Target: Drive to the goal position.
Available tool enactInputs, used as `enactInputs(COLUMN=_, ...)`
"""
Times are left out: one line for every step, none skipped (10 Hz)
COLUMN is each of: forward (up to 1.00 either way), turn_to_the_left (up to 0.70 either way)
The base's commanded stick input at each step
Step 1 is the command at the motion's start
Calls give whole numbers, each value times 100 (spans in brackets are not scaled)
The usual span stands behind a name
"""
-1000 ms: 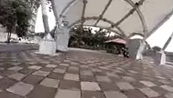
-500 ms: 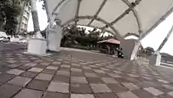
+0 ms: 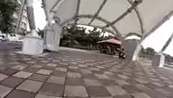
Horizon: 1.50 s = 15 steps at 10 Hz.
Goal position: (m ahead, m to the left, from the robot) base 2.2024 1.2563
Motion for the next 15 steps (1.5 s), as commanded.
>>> enactInputs(forward=100, turn_to_the_left=0)
enactInputs(forward=100, turn_to_the_left=0)
enactInputs(forward=100, turn_to_the_left=0)
enactInputs(forward=100, turn_to_the_left=0)
enactInputs(forward=100, turn_to_the_left=0)
enactInputs(forward=100, turn_to_the_left=0)
enactInputs(forward=100, turn_to_the_left=0)
enactInputs(forward=100, turn_to_the_left=22)
enactInputs(forward=100, turn_to_the_left=40)
enactInputs(forward=100, turn_to_the_left=40)
enactInputs(forward=100, turn_to_the_left=40)
enactInputs(forward=100, turn_to_the_left=31)
enactInputs(forward=100, turn_to_the_left=0)
enactInputs(forward=100, turn_to_the_left=0)
enactInputs(forward=100, turn_to_the_left=0)
